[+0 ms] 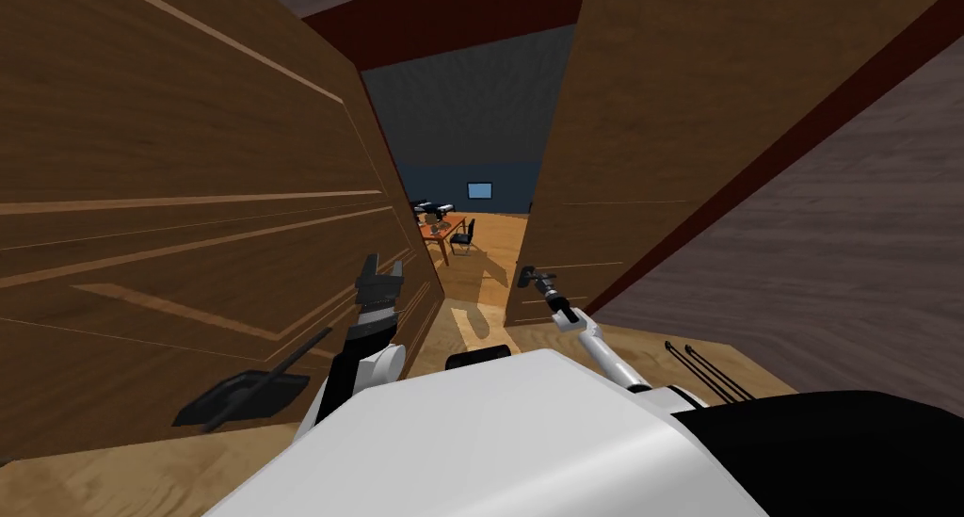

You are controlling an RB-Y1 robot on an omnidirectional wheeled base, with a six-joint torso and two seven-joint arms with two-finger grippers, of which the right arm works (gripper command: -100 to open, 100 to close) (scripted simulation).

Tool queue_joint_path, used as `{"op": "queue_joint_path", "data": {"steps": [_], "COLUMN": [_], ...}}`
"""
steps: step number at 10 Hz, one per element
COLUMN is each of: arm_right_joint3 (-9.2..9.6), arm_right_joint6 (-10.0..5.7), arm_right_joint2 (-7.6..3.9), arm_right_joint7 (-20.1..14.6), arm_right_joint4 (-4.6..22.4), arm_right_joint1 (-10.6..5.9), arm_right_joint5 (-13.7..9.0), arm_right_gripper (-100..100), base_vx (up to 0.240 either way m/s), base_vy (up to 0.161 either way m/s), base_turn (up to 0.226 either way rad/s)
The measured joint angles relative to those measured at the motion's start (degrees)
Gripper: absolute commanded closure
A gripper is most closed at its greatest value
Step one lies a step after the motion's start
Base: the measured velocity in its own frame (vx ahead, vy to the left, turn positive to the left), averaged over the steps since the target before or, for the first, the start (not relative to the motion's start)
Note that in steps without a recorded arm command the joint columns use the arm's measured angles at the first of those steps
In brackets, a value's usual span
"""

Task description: Pull the door open

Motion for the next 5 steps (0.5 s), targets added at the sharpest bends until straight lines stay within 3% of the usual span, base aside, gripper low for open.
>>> {"op": "queue_joint_path", "data": {"steps": [1, 5], "arm_right_joint3": [0.27, 1.77], "arm_right_joint6": [-0.02, -2.86], "arm_right_joint2": [0.08, -2.55], "arm_right_joint7": [-0.1, -2.6], "arm_right_joint4": [0.0, -1.4], "arm_right_joint1": [0.17, 2.62], "arm_right_joint5": [0.1, 0.3], "arm_right_gripper": [100, 100], "base_vx": [-0.137, -0.210], "base_vy": [-0.040, -0.082], "base_turn": [0.110, 0.123]}}
